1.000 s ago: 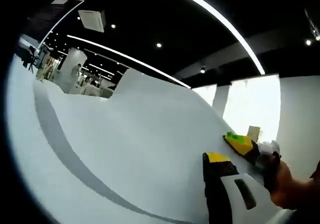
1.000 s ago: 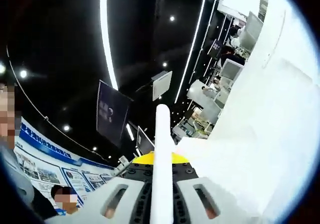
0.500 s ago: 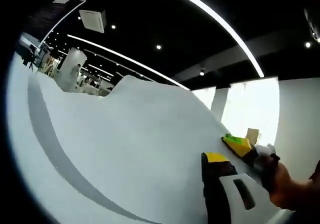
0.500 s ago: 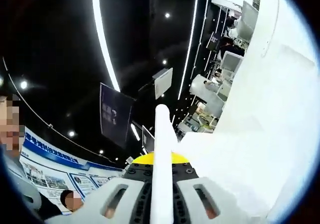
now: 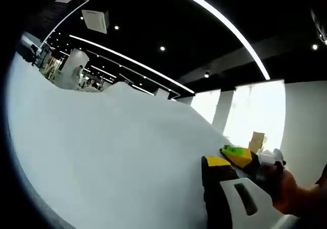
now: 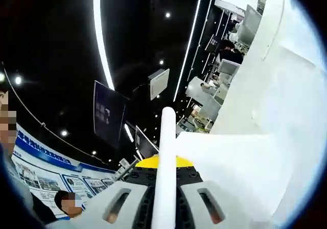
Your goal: Organize the stack of printing papers by aligning and flattening the scattered papers on the table
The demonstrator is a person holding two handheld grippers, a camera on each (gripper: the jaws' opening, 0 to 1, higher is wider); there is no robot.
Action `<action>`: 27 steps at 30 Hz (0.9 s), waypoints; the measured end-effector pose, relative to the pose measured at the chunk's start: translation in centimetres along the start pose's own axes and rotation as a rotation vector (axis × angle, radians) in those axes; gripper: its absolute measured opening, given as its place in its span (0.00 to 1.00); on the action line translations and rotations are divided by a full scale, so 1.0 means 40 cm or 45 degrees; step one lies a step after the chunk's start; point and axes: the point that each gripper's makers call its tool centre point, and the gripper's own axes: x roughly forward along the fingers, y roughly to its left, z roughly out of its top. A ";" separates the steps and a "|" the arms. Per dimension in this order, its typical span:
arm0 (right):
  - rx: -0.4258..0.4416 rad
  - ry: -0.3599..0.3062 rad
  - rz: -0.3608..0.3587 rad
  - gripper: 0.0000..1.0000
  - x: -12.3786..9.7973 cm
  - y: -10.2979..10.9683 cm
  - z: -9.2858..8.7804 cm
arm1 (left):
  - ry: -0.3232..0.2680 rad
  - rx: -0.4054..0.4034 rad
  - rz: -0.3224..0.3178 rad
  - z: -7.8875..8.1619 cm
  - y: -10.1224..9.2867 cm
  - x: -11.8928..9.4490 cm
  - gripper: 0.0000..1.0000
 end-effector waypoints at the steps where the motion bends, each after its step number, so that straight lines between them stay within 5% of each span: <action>1: 0.000 -0.008 -0.010 0.00 0.000 -0.004 -0.002 | 0.004 0.000 0.004 -0.001 0.002 0.000 0.42; 12: -0.174 0.026 -0.007 0.01 0.012 0.017 -0.039 | 0.025 0.022 0.033 -0.010 0.012 -0.002 0.36; 18: -0.152 0.025 -0.007 0.01 0.010 0.010 -0.034 | 0.020 0.035 0.033 -0.008 0.010 -0.003 0.33; 27: -0.150 0.034 -0.007 0.02 0.012 0.008 -0.040 | -0.007 0.104 0.034 0.001 0.009 -0.011 0.17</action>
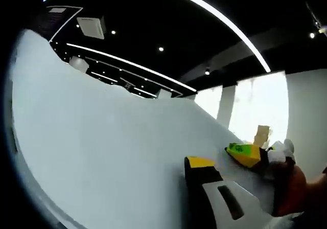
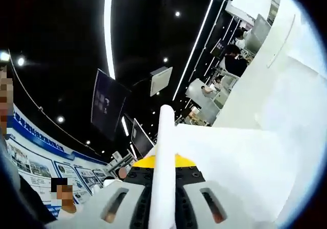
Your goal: Organize the stack of printing papers by aligning and flattening the scattered papers on the table
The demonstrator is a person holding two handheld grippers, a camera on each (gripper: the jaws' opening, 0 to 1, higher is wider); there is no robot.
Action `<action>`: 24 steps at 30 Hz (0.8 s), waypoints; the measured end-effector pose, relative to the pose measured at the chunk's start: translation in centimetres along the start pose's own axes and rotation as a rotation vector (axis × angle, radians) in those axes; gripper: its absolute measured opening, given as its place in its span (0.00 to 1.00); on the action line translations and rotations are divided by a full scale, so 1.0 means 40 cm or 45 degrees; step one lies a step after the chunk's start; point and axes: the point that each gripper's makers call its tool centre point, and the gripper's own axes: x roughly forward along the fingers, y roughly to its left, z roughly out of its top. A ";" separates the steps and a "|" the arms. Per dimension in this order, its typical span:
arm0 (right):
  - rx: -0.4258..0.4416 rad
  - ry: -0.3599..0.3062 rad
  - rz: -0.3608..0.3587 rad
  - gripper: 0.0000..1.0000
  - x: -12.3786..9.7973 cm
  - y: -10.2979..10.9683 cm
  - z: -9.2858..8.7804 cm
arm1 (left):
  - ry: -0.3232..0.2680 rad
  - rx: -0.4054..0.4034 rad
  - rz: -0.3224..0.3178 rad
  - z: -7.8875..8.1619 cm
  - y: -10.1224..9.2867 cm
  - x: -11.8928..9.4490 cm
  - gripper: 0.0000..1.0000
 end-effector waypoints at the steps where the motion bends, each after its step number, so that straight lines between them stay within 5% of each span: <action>1: -0.001 0.003 0.001 0.02 0.000 0.000 -0.001 | -0.002 0.009 0.001 0.001 0.000 -0.001 0.16; 7: -0.029 0.013 -0.002 0.03 0.003 0.002 -0.006 | -0.005 0.052 -0.008 0.002 -0.006 -0.005 0.11; 15: -0.053 0.024 -0.003 0.09 -0.003 -0.004 0.003 | -0.136 -0.026 -0.006 0.048 0.006 -0.030 0.06; 24: -0.101 -0.052 -0.041 0.12 -0.043 -0.018 0.079 | -0.142 -0.030 0.007 0.050 0.009 -0.026 0.06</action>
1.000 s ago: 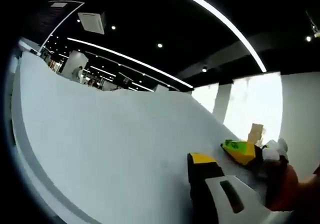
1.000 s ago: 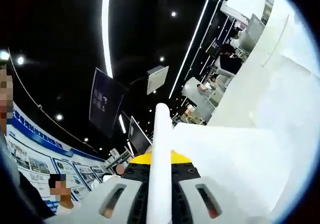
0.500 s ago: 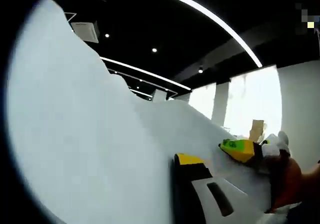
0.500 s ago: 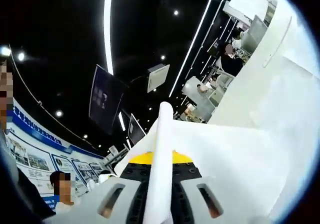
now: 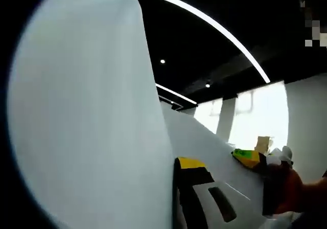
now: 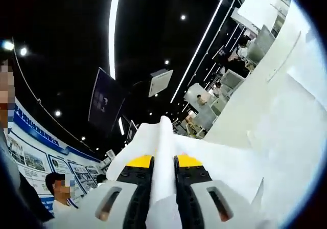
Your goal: Organize the stack of printing papers by aligning and flattening the scattered papers on the table
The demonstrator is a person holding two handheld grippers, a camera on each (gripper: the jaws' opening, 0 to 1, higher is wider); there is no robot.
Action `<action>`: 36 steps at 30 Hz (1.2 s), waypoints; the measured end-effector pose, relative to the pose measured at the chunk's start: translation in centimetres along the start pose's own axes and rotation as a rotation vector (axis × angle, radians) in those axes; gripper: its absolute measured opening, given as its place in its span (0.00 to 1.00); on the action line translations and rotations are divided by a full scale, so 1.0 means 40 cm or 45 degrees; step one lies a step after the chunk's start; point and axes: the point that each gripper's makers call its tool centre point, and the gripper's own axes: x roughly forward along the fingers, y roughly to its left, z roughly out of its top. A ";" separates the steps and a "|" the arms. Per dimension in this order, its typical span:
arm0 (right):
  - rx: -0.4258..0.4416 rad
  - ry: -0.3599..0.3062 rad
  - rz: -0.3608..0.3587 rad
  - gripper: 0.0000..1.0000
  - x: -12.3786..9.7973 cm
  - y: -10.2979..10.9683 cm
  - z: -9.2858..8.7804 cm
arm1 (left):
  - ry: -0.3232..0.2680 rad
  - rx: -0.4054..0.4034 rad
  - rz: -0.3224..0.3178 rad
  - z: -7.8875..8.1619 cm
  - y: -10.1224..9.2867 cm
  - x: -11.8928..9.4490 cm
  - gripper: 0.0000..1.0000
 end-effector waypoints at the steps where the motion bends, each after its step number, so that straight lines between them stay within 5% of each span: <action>1: -0.007 -0.009 -0.005 0.12 -0.004 -0.001 0.010 | 0.000 -0.006 0.001 0.000 0.001 0.000 0.06; 11: -0.025 -0.060 -0.044 0.12 -0.029 -0.025 0.057 | 0.001 -0.028 0.015 0.000 0.007 0.000 0.06; 20: -0.020 -0.176 -0.111 0.11 -0.087 -0.076 0.145 | 0.000 -0.040 0.042 -0.001 0.017 0.001 0.06; 36: -0.039 -0.203 -0.159 0.11 -0.114 -0.109 0.171 | 0.022 -0.081 0.132 -0.013 0.079 -0.002 0.08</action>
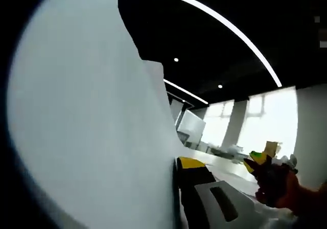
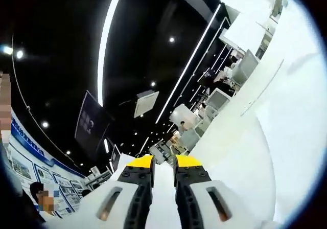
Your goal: Organize the stack of printing papers by aligning and flattening the scattered papers on the table
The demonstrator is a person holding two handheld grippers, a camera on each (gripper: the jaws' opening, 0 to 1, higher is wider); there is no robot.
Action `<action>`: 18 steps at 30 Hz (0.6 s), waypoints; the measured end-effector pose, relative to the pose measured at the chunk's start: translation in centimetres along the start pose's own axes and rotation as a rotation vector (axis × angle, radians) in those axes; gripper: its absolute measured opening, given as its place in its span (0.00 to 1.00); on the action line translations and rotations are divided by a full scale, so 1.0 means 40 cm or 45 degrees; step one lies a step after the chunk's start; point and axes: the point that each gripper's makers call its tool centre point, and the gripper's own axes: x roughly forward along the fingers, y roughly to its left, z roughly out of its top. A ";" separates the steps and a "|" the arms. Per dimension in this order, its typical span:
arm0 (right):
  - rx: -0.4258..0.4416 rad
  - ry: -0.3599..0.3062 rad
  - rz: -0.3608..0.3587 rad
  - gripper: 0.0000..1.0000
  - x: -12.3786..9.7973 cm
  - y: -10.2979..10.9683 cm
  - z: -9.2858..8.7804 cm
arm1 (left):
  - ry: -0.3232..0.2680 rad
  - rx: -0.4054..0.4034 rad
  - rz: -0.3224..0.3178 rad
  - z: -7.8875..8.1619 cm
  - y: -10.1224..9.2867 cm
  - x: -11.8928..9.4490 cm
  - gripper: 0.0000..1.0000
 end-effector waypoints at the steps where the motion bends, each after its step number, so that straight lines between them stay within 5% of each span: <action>1: 0.002 -0.002 0.000 0.11 -0.001 -0.001 0.002 | 0.001 -0.002 -0.001 0.000 -0.001 0.000 0.08; 18: 0.008 -0.015 0.035 0.15 0.003 0.015 0.007 | 0.014 -0.022 -0.015 -0.006 -0.008 0.001 0.09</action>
